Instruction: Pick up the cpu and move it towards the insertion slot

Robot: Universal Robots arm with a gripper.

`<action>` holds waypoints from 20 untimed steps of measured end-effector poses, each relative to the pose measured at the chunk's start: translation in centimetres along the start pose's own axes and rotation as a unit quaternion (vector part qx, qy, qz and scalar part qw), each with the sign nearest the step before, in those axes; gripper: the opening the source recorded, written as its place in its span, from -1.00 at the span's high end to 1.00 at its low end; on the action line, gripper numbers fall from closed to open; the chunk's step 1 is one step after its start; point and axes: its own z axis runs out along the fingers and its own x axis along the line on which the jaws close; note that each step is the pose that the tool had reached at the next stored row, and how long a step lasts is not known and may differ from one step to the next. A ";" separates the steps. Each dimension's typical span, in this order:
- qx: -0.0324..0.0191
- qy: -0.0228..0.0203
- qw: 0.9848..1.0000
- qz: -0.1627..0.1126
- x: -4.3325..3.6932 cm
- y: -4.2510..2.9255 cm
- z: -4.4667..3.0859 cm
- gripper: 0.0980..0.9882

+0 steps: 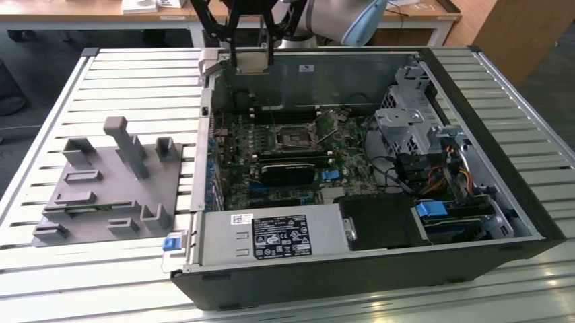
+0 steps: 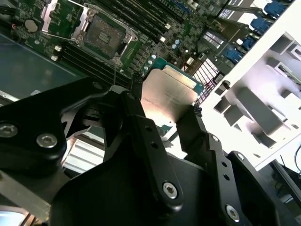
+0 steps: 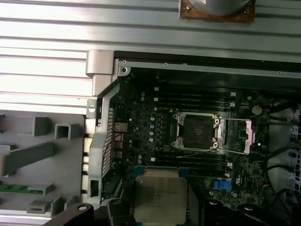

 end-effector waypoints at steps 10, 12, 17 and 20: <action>0.000 0.000 1.000 0.000 -1.34 -0.02 -0.01 0.00; 0.000 0.000 1.000 0.000 -1.58 -0.02 -0.01 0.00; 0.000 0.000 1.000 0.000 -2.15 -0.02 -0.01 0.00; 0.000 0.000 1.000 0.000 -2.44 0.02 -0.01 0.00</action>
